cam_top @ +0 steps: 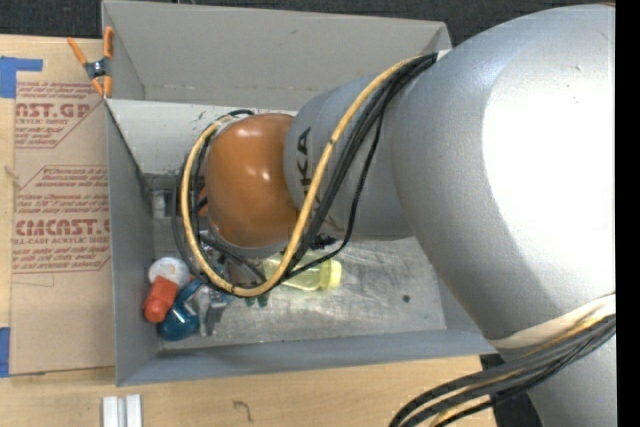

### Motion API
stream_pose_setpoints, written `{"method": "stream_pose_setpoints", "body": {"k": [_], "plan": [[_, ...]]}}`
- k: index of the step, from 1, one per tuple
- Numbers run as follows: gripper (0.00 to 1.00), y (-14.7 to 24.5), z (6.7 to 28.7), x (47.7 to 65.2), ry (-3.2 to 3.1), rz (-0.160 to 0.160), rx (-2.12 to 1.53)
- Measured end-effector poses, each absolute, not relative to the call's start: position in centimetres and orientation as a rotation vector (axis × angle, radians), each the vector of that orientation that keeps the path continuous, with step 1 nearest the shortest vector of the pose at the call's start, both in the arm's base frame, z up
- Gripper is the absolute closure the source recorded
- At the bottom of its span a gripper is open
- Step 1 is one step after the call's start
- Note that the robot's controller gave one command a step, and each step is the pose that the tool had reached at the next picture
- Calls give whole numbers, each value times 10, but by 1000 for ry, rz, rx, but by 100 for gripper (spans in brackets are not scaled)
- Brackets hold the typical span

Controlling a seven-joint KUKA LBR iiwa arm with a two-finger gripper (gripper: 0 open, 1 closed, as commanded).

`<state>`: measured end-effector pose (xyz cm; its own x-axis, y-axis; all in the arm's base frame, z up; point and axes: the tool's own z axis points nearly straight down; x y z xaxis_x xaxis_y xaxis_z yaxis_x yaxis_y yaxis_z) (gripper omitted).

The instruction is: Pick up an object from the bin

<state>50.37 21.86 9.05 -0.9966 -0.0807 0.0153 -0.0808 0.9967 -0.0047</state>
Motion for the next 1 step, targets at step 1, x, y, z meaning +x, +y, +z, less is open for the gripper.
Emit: {"method": "stream_pose_setpoints", "body": {"k": [1], "plan": [[100,219,87,501,-3133,1,183]]}}
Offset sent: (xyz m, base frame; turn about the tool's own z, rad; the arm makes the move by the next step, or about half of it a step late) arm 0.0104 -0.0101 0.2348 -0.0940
